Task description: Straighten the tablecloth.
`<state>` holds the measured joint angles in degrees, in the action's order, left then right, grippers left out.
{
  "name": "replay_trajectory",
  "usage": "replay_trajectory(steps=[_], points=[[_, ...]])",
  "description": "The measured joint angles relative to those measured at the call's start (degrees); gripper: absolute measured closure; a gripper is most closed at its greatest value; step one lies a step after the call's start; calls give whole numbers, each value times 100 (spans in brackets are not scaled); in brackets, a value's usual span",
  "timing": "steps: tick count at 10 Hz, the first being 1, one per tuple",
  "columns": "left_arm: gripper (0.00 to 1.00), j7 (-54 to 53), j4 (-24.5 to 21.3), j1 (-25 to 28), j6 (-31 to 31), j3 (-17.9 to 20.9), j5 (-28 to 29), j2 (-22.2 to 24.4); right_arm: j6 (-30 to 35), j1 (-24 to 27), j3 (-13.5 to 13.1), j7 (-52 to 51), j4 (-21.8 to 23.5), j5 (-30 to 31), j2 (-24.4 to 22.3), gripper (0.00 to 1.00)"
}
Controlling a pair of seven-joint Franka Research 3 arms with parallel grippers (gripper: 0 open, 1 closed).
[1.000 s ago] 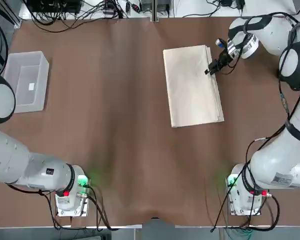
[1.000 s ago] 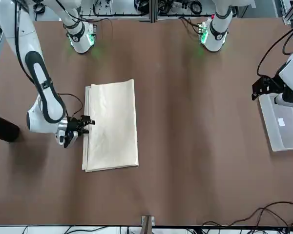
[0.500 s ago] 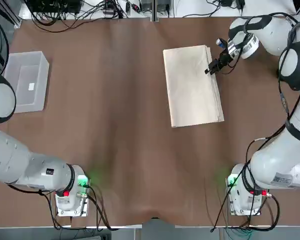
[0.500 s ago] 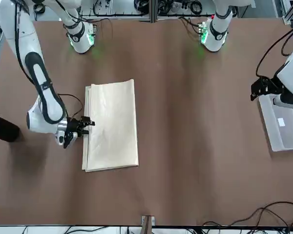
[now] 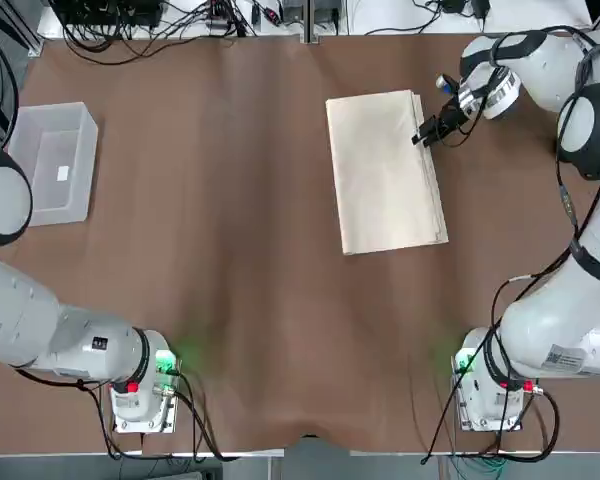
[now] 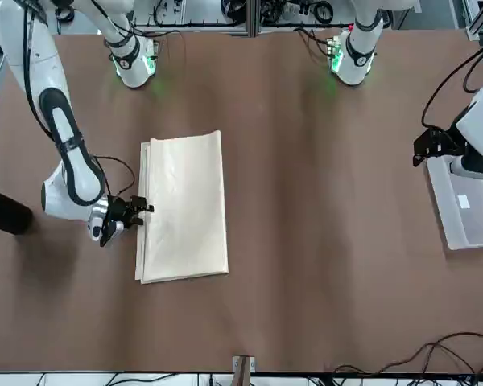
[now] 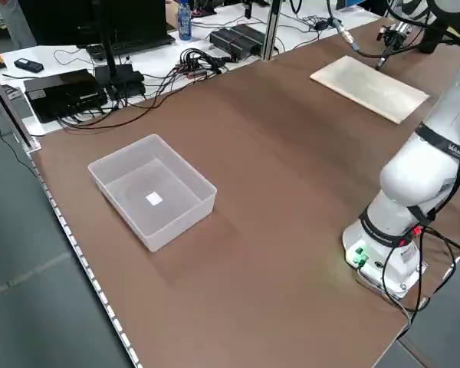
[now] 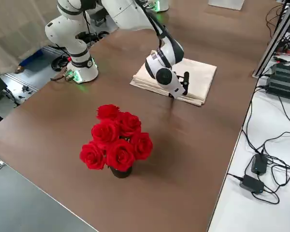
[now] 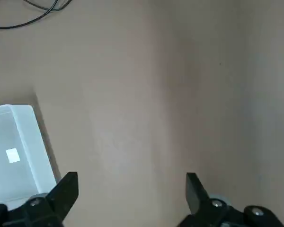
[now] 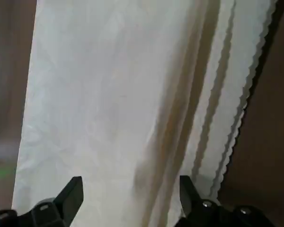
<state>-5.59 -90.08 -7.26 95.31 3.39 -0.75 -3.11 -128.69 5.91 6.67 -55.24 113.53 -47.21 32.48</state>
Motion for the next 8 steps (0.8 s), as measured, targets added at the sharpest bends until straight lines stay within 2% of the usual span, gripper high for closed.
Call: replay_trajectory(steps=[6,8], points=[[0,0,0,-7,0,0,0,-6,-2,-33,7,210,0,-112,44,10],[0,0,0,-7,0,0,0,-6,-2,-53,8,225,0,-118,46,13]])
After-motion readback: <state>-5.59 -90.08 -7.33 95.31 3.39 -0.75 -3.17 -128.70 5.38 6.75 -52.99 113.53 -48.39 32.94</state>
